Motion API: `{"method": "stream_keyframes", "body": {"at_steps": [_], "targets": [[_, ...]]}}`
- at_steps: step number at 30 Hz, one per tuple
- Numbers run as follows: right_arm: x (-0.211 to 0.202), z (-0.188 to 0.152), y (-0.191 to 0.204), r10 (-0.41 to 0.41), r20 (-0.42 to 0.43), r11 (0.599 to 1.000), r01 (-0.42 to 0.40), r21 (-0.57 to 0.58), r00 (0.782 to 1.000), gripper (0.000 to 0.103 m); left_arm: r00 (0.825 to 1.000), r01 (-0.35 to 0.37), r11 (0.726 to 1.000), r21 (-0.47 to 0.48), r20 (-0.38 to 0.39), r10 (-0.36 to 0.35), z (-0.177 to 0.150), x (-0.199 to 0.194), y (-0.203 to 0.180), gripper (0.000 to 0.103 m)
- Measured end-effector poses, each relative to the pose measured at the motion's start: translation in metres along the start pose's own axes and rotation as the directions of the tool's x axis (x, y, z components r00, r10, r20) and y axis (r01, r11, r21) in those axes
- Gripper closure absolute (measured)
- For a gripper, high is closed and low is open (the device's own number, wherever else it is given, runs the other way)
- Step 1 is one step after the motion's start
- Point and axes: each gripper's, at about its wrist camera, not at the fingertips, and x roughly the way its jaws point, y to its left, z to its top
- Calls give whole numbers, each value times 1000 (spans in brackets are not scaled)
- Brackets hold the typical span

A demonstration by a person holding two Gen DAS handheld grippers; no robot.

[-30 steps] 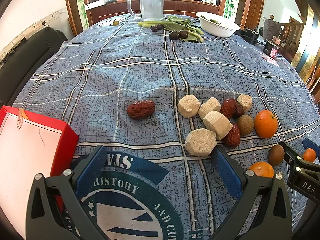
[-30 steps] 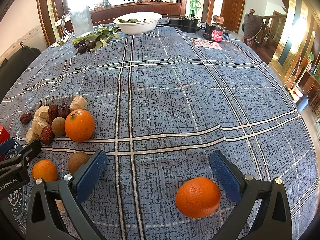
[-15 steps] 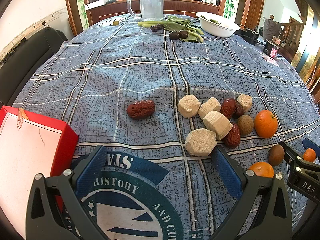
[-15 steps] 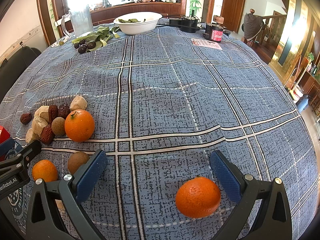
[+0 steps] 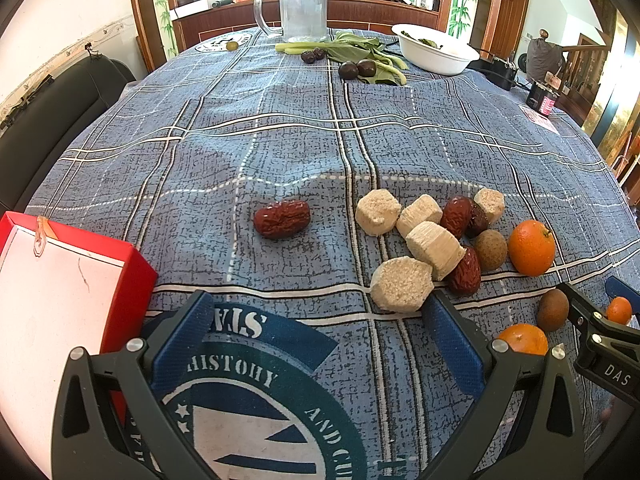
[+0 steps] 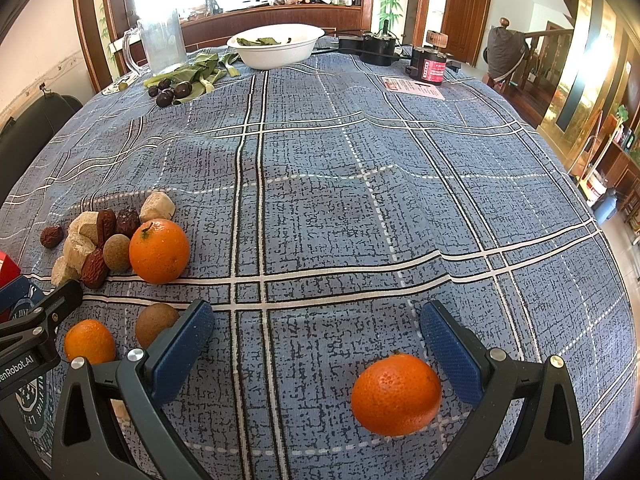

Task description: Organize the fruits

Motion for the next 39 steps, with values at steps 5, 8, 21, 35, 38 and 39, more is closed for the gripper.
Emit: {"method": "stream_keyframes", "body": {"at_steps": [5,8,21,35,38,39], "targets": [[0,0,0,0,0,1000,0,0,1000,0,1000,0,1000,0,0,0,0,0,0,0],[0,0,0,0,0,1000,0,0,1000,0,1000,0,1000,0,0,0,0,0,1,0],[-67,-23,-35,294,239,946,-317,64,925,2,974,-14,1000,-4,225,15,-37,-93,15,0],[-57,-40,40,384,13,907,-374,-191,923,55,937,-30,995,98,349,-6,-79,-140,17,0],[-42,-35,49,344,-17,920,-341,-191,939,60,938,-32,994,101,348,-5,-81,-142,20,0],[-39,-35,51,342,-24,921,-340,-191,940,65,939,-33,994,102,345,-4,-82,-141,20,0]]}}
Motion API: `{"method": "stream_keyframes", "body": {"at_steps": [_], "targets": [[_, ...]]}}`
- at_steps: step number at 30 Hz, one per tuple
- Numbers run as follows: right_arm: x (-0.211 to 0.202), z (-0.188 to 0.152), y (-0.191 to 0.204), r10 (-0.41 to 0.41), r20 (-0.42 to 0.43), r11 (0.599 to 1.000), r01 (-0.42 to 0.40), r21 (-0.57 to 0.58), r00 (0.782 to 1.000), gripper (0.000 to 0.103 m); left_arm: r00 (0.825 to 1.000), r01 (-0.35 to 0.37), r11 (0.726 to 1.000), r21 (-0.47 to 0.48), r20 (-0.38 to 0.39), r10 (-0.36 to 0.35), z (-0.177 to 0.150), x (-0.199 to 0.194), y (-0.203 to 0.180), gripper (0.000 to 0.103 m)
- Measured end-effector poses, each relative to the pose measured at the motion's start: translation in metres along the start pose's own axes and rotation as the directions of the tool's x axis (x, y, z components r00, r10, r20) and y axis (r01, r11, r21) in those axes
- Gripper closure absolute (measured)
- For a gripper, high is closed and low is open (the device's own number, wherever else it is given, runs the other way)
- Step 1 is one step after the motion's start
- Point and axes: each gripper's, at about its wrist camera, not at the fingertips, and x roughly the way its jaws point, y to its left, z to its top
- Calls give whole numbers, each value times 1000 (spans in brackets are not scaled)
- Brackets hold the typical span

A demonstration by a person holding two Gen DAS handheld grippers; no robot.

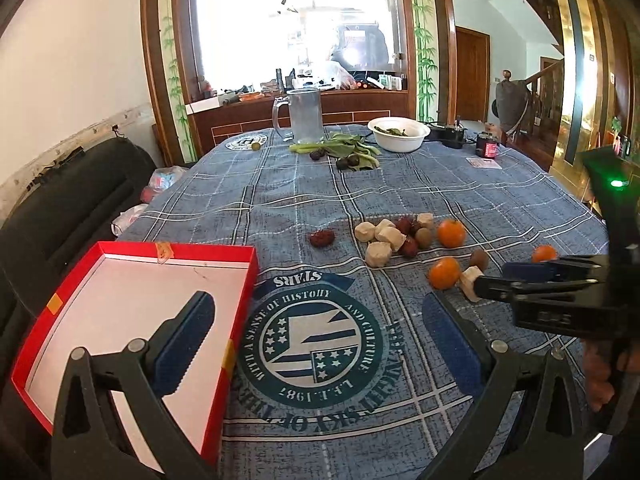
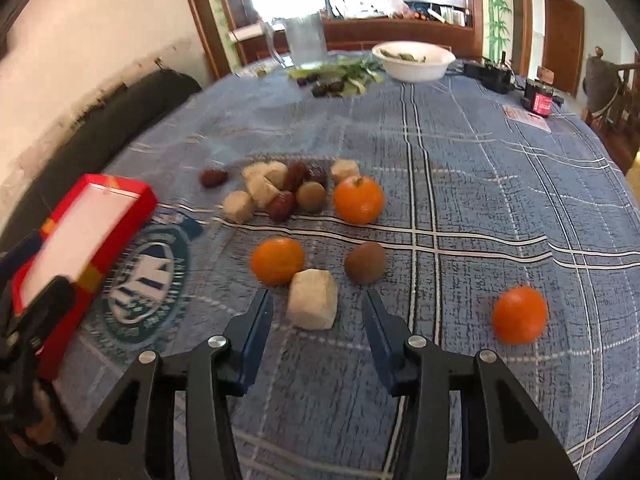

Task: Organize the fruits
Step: 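Grasp a white cube from the pile with the right gripper, then grasp a mandarin orange with the left gripper while the right gripper holds the cube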

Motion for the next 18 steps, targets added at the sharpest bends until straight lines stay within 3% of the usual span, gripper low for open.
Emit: {"method": "stream_keyframes", "body": {"at_steps": [3,5,7,9,12,14,18], "targets": [[2,0,-2,25,-11,1000,-25,0,1000,75,1000,2,1000,7,-13,-1,-1,5,-1,0],[1,0,-7,66,-13,998,-66,13,998,75,1000,20,1000,21,-19,-20,2,9,-4,0],[0,0,-21,161,-2,984,-160,74,987,75,999,38,999,36,-30,-37,5,13,-8,0],[-8,3,-29,158,46,981,-162,109,986,75,997,70,997,46,-45,-68,9,19,-15,0],[-37,5,-43,252,200,945,-286,162,947,75,993,105,991,85,-64,-100,14,28,-30,1],[-49,4,-55,280,271,918,-340,206,921,75,988,132,985,107,-88,-123,18,38,-41,11],[-57,0,-85,268,339,858,-384,342,902,75,972,188,974,125,-168,-166,26,63,-63,21]]}}
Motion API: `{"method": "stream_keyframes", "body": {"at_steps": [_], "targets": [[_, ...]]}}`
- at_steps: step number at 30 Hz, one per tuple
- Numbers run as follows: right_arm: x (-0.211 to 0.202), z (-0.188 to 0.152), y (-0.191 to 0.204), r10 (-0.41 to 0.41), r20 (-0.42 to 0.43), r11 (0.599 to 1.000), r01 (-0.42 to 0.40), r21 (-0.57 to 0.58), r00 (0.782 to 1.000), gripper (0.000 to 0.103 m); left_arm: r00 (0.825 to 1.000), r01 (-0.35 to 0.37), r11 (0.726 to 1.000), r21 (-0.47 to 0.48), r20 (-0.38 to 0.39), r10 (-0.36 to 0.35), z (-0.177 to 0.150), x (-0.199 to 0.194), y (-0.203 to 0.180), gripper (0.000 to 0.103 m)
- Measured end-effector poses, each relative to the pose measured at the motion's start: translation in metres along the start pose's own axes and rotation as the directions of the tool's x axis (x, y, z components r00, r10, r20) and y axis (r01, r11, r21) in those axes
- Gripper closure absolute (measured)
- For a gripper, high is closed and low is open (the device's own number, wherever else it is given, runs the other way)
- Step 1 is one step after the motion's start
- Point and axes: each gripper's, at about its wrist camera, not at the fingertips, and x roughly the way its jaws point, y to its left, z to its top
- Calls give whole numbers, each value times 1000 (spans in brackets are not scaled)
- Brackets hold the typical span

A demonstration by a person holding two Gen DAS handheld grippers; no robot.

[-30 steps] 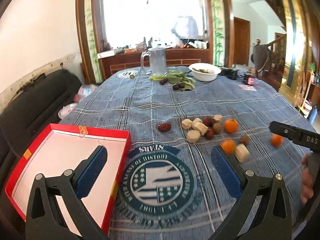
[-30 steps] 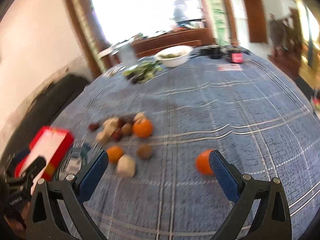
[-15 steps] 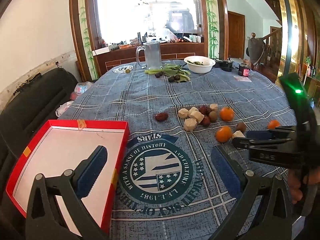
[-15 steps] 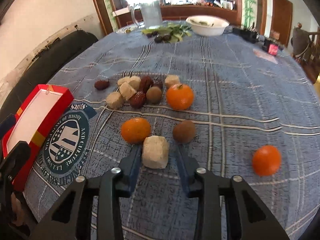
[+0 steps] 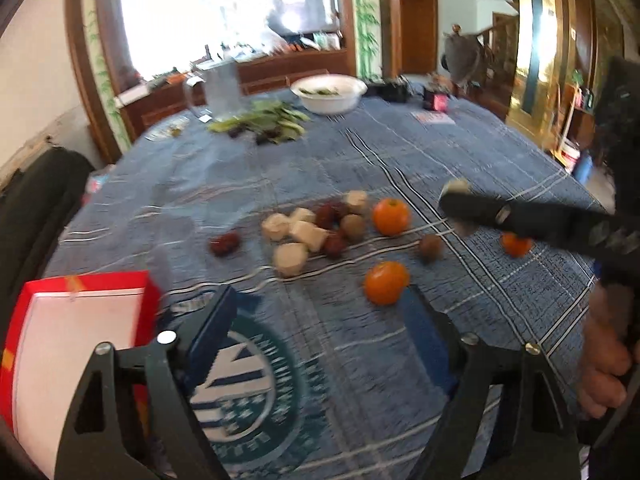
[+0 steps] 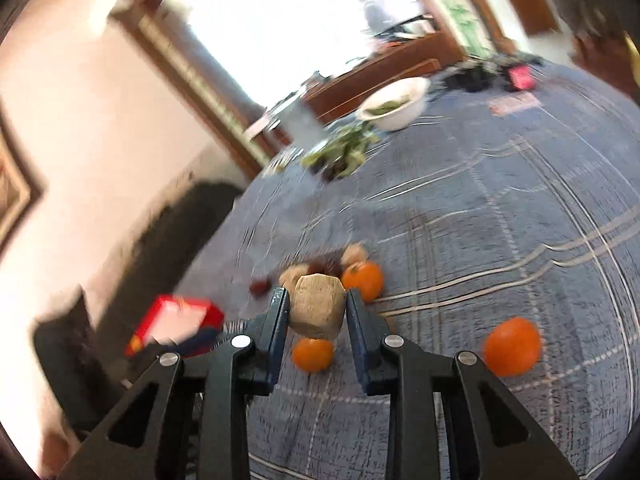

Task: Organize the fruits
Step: 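Grasp a mandarin orange with the left gripper while the right gripper holds the cube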

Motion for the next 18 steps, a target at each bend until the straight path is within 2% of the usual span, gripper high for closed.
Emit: {"method": "stream_keyframes", "body": {"at_steps": [6,8,13,18], "targets": [[-2,6,-11,26,3,995,-27,99,1000,75,996,41,999,29,-84,-38,8,30,-19,29],[-1,6,-13,25,5,995,-26,99,1000,75,994,72,997,27,-87,-69,9,32,-23,29],[0,5,-14,15,13,995,-17,96,1000,75,993,88,994,69,-88,-81,9,32,-37,31],[5,4,-15,2,2,995,-3,100,1000,75,986,140,988,71,-101,-132,9,38,-45,40]]}}
